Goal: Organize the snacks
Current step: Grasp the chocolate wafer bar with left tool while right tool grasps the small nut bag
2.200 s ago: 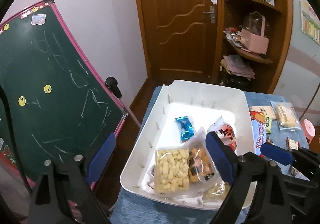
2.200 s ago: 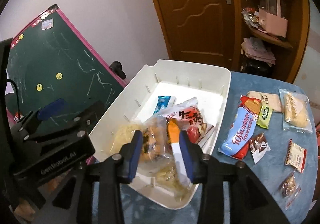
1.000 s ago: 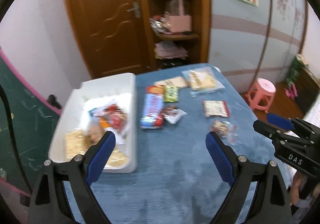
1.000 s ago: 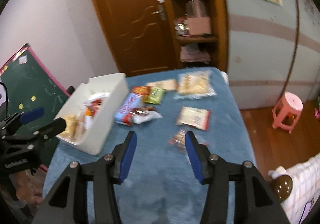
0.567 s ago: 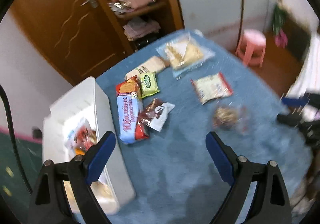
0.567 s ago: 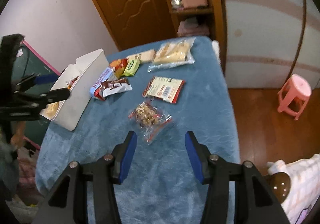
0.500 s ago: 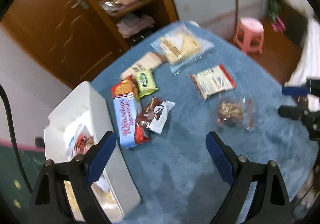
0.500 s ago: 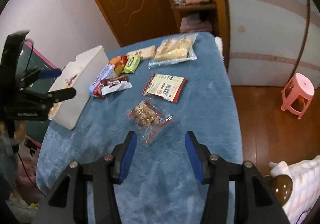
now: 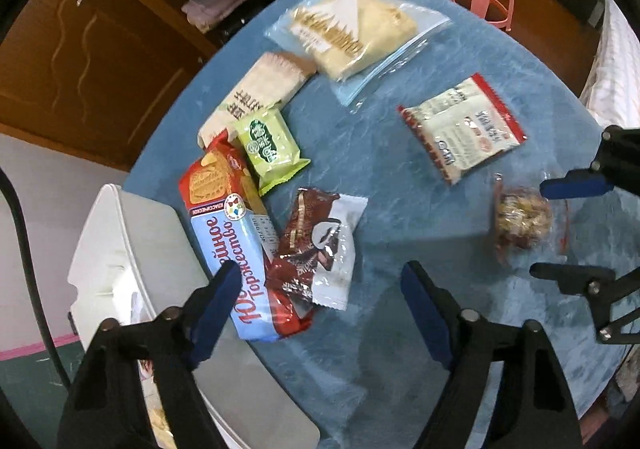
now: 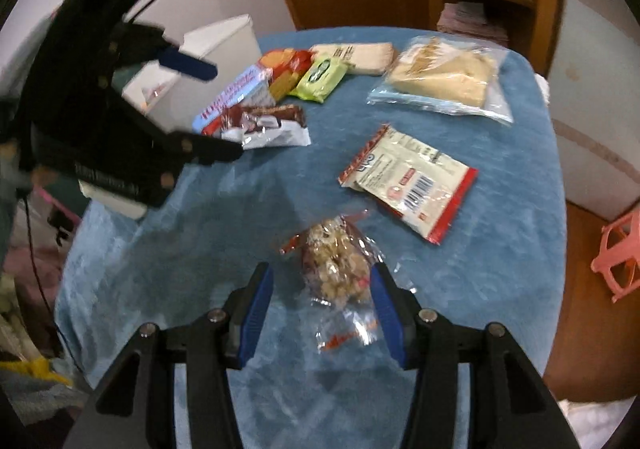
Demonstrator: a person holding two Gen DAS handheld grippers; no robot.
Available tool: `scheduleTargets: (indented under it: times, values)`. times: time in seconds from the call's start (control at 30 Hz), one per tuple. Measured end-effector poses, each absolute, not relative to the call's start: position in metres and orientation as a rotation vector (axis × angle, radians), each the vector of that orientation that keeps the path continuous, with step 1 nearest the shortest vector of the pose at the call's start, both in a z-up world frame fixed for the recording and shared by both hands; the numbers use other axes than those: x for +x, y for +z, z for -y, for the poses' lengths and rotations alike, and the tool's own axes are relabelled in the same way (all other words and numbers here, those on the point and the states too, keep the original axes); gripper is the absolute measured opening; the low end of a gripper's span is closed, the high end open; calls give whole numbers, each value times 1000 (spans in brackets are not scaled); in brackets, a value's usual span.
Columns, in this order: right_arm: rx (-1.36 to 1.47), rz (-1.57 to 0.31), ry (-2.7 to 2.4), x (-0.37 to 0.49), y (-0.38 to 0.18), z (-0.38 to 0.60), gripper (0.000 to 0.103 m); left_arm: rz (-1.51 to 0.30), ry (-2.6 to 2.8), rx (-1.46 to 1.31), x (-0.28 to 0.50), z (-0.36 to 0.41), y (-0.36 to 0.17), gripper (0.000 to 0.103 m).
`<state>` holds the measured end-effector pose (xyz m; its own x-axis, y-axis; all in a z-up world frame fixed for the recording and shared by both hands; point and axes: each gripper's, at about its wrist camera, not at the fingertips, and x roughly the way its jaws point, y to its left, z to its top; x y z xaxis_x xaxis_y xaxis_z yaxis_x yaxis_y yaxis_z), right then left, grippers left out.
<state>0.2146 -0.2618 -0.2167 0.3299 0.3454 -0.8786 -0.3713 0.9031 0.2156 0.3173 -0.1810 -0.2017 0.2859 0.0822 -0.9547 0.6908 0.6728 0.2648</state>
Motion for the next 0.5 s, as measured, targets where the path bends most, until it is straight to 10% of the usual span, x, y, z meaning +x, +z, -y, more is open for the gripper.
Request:
scheduleTargets:
  times: [0.5]
  values:
    - [-136, -1160, 409, 234, -233, 254, 44, -1323, -530, 811, 339, 193, -229, 59]
